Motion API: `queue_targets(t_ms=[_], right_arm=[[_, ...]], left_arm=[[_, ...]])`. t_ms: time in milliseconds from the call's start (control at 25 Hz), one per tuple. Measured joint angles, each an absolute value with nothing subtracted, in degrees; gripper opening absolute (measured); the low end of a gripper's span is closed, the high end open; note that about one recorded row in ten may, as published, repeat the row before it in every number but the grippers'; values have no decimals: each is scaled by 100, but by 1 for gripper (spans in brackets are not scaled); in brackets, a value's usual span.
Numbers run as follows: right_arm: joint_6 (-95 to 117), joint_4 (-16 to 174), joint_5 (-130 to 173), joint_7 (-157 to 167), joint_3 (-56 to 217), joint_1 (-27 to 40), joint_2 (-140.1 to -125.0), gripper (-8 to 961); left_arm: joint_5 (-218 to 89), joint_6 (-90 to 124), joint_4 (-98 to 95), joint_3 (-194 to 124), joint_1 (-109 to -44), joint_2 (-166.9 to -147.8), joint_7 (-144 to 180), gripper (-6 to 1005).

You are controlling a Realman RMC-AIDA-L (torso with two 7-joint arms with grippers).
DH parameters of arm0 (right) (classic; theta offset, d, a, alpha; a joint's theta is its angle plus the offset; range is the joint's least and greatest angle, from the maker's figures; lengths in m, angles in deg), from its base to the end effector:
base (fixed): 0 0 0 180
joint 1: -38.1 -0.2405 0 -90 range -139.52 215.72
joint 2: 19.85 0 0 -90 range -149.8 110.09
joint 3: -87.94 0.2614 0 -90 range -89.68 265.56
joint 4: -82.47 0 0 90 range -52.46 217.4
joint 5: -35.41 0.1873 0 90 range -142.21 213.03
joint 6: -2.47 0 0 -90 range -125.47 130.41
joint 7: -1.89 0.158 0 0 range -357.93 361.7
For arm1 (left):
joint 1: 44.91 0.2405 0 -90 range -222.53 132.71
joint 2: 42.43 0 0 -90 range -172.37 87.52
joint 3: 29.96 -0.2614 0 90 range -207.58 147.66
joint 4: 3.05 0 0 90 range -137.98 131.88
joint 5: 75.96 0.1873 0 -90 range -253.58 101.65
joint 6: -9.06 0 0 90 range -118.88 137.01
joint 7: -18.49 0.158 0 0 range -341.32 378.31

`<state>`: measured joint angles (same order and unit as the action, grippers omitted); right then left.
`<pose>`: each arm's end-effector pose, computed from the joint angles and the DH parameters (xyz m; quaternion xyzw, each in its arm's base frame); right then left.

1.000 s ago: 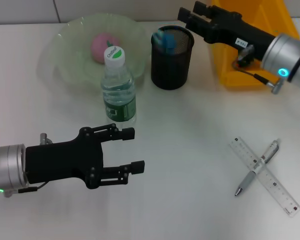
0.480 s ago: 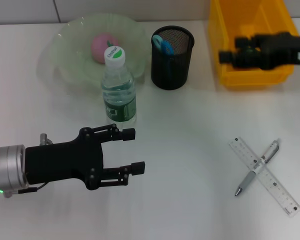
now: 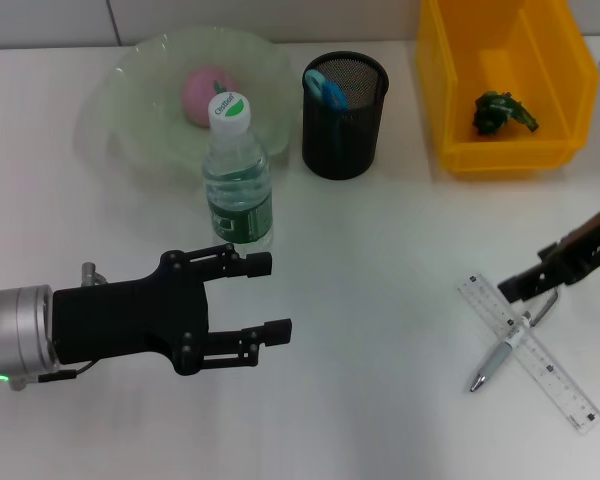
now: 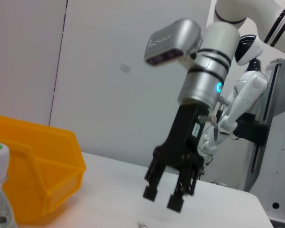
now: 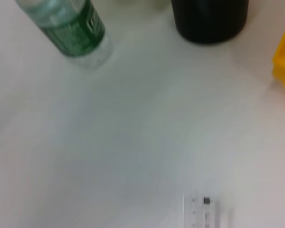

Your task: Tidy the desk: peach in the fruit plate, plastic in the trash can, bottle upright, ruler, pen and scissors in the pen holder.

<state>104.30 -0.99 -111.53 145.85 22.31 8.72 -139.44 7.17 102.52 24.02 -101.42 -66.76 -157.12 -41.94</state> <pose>0.2214 0.3100 0.0222 -0.8919 0.4058 -0.1374 0.1446 -0.2482 0.2529 -0.0379 -0.9363 -0.1270 -0.3228 0.0540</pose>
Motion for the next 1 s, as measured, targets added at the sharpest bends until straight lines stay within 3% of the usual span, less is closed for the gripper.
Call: queue_targets(t_ms=[1000], right_arm=[[8851, 1000, -11262, 14897, 817, 904, -13956, 744]], left_arm=[[718, 10220, 2362, -10141, -6680, -15715, -4098, 769]])
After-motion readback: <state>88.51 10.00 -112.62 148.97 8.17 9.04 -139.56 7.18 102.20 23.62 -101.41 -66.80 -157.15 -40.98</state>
